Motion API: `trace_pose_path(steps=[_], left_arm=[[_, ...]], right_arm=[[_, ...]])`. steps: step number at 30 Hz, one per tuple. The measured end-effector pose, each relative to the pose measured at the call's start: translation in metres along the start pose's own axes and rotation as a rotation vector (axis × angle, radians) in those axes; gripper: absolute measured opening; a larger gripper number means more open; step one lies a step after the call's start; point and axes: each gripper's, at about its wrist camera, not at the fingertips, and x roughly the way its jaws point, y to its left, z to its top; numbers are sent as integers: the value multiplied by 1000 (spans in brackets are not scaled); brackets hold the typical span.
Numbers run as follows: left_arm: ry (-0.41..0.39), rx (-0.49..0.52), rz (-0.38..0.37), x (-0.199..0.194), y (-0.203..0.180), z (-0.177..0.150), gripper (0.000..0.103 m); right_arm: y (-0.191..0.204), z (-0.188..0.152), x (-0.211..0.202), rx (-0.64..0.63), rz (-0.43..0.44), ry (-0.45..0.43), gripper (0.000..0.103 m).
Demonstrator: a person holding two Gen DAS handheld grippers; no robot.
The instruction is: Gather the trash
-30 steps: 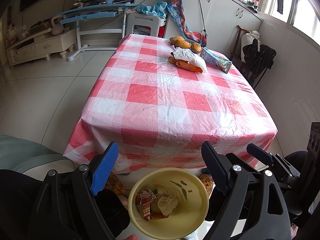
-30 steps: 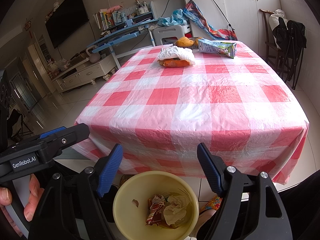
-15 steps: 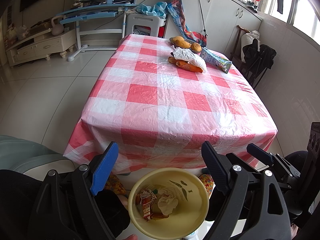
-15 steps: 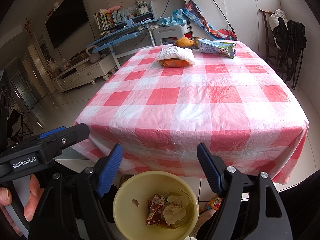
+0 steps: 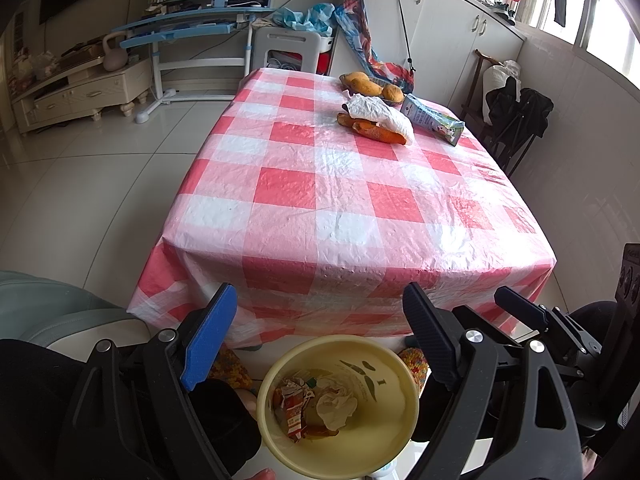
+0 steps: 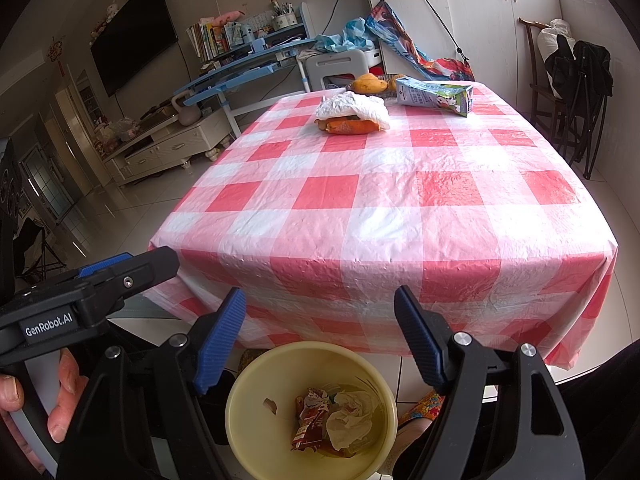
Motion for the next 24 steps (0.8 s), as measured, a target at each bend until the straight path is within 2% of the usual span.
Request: trace_pose_path(steps=[24], left_arm=[[1, 1, 0, 0, 0, 0, 81]], right_arm=[[1, 0, 0, 0, -2, 1, 74]])
